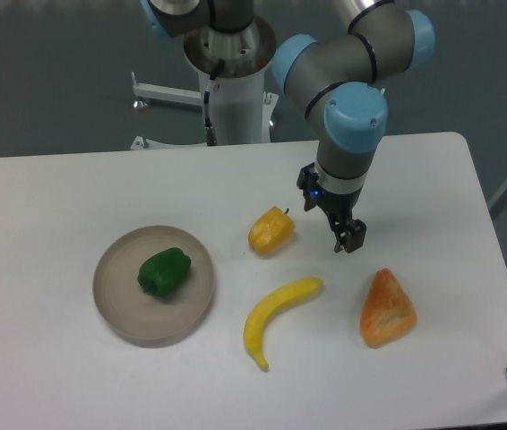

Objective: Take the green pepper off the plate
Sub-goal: 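Move the open gripper over the green pepper on the plate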

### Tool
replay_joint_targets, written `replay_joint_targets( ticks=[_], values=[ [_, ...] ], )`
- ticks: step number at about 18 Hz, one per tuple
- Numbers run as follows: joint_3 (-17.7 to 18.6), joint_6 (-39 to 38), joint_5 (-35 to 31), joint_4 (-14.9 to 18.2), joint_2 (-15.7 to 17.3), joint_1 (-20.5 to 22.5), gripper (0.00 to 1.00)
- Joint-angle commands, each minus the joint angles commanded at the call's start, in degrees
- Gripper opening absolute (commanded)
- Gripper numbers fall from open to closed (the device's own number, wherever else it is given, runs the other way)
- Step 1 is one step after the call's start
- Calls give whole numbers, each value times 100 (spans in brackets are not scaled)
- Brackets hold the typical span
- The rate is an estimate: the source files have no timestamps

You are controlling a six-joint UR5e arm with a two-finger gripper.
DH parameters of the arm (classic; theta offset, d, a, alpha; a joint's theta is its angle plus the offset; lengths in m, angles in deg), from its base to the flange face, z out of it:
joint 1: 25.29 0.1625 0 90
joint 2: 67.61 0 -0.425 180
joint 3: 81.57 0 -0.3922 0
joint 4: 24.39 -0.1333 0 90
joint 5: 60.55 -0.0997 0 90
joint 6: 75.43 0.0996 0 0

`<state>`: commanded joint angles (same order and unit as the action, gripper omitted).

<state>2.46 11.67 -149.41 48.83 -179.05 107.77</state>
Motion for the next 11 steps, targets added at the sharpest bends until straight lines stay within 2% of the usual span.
replay_joint_targets(
  ticks=[11],
  values=[
    [9, -431, 404, -18, -114, -141, 100]
  ],
)
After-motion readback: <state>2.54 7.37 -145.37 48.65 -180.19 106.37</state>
